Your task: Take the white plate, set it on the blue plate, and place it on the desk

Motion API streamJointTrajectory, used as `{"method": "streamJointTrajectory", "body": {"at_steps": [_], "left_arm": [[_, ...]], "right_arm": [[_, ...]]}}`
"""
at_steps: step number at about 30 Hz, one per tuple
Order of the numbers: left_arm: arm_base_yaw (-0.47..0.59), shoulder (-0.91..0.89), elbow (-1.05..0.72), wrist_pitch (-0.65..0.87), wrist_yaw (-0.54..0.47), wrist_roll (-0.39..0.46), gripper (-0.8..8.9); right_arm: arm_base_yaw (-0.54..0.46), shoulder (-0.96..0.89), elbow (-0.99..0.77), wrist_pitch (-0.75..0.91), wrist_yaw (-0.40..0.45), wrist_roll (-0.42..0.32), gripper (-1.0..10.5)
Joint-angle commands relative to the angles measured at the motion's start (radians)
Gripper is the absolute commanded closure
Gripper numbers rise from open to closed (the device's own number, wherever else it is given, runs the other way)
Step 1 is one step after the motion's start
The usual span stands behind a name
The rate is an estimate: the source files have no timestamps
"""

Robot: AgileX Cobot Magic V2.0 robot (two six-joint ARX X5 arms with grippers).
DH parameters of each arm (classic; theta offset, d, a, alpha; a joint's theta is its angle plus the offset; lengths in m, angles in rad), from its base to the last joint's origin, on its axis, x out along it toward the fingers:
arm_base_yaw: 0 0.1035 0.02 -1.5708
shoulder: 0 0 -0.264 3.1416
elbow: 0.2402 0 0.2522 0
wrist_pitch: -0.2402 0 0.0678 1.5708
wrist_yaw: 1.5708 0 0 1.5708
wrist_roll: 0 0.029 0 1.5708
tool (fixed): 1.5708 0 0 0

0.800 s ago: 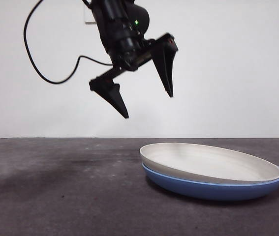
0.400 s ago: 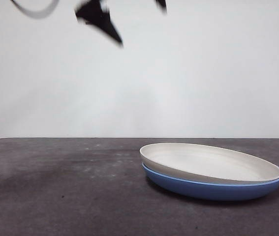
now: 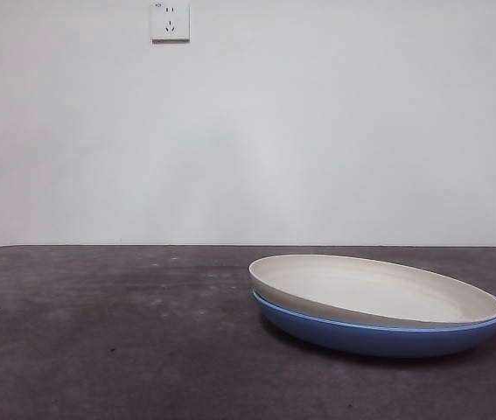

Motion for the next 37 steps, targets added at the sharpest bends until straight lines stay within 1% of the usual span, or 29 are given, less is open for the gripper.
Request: {"method": "streamJointTrajectory", "body": {"at_steps": [1, 5, 10, 14, 17, 20, 24, 28, 32, 35, 37], "left_arm": [[-0.009, -0.061, -0.059, -0.036, -0.002, 0.043, 2.19], [-0.009, -0.196, -0.222, -0.021, -0.002, 0.08, 2.19], [-0.008, -0.373, -0.46, 0.055, -0.001, 0.115, 2.19], [-0.008, -0.505, -0.621, 0.13, -0.001, 0.116, 2.19], [-0.008, -0.582, -0.697, 0.18, 0.0, 0.099, 2.19], [-0.008, -0.632, -0.738, 0.207, 0.004, 0.074, 2.19], [-0.008, -0.667, -0.747, 0.218, 0.004, 0.059, 2.19], [-0.008, -0.684, -0.747, 0.233, 0.004, 0.034, 2.19], [-0.008, -0.691, -0.747, 0.23, 0.006, 0.005, 2.19], [-0.008, -0.7, -0.747, 0.225, 0.007, -0.016, 2.19], [-0.008, -0.714, -0.748, 0.224, 0.007, -0.031, 2.19]], "right_arm": [[0.003, 0.012, 0.019, 0.01, 0.0, 0.023, 3.6], [0.003, 0.019, 0.019, 0.009, 0.0, 0.041, 3.6], [0.003, 0.04, 0.019, 0.003, 0.0, 0.051, 3.6], [0.003, 0.061, 0.019, -0.021, 0.0, 0.063, 3.6], [0.003, 0.076, 0.019, -0.046, -0.001, 0.066, 3.6], [0.003, 0.094, 0.019, -0.078, -0.002, 0.066, 3.6], [0.003, 0.134, 0.018, -0.104, -0.002, 0.067, 3.6], [0.003, 0.211, 0.017, -0.129, -0.003, 0.069, 3.6], [0.003, 0.325, 0.014, -0.148, -0.006, 0.065, 3.6], [0.002, 0.422, 0.014, -0.14, -0.055, 0.025, 3.6], [0.002, 0.482, 0.014, -0.125, -0.072, -0.006, 3.6]]}}
